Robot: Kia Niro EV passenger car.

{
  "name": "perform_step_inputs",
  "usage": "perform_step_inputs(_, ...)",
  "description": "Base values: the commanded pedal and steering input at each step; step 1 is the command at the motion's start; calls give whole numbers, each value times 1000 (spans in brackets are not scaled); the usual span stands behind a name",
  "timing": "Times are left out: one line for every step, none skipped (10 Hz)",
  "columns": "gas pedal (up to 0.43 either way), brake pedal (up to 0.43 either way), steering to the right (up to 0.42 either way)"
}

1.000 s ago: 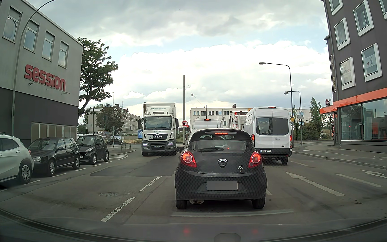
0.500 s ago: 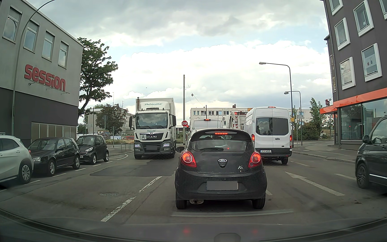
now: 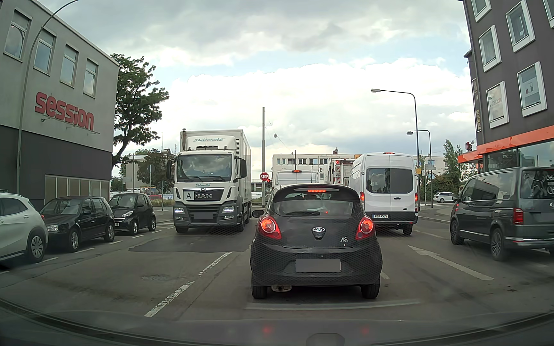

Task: Follow the waypoints while adhering to traffic rules and regulations

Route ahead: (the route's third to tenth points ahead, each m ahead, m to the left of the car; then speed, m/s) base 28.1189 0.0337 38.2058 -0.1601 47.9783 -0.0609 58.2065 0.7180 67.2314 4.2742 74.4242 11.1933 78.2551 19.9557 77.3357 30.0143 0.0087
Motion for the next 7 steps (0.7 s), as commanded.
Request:
perform_step_inputs(0, 256, -2)
perform_step_inputs(0, 256, -2)
perform_step_inputs(0, 256, -2)
perform_step_inputs(0, 256, -2)
perform_step_inputs(0, 262, -2)
perform_step_inputs(0, 256, -2)
perform_step_inputs(0, 256, -2)
